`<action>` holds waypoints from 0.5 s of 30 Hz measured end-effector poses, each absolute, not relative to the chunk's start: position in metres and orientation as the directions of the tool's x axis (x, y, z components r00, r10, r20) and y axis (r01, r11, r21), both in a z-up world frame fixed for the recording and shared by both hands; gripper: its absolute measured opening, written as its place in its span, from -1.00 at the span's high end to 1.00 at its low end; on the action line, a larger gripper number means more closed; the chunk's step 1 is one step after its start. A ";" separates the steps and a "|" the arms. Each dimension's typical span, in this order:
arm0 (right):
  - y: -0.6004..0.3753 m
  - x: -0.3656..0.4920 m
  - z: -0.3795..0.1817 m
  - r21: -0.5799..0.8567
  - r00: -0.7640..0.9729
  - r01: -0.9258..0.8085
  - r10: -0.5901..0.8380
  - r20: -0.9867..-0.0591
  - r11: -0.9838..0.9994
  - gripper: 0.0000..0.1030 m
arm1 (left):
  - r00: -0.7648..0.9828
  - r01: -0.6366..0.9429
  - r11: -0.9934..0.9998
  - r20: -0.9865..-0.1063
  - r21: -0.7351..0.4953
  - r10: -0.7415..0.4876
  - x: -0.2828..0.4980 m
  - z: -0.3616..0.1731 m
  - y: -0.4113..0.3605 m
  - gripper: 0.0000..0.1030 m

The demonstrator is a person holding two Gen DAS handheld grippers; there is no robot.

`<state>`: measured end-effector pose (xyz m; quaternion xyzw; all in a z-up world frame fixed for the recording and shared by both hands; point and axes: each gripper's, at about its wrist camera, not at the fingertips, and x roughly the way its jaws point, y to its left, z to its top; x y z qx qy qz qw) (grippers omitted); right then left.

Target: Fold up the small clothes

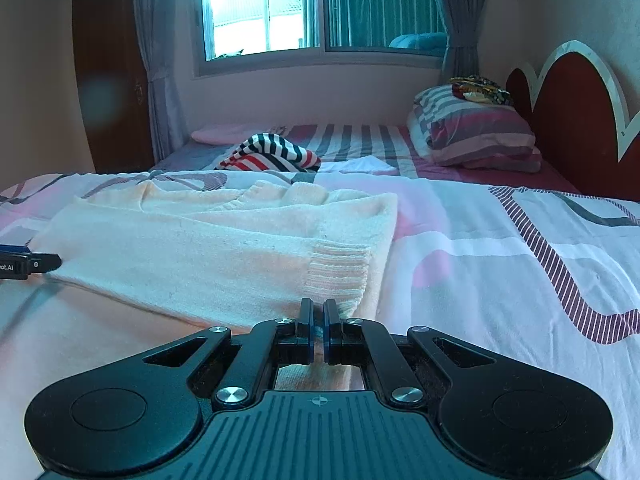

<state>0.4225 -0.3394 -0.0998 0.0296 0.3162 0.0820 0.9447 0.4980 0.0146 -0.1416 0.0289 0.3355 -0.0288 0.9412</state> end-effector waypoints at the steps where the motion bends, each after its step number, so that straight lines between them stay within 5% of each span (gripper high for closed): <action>1: -0.339 0.422 -0.100 0.104 0.787 -0.136 0.172 -0.592 0.985 0.98 | 0.773 0.073 0.997 -0.633 0.034 -0.035 0.498 -0.142 0.015 -0.54; 15: -0.324 0.424 -0.097 -0.012 0.780 -0.151 0.112 -0.616 0.988 0.96 | 0.753 0.090 0.994 -0.657 0.057 -0.031 0.500 -0.139 0.013 -0.59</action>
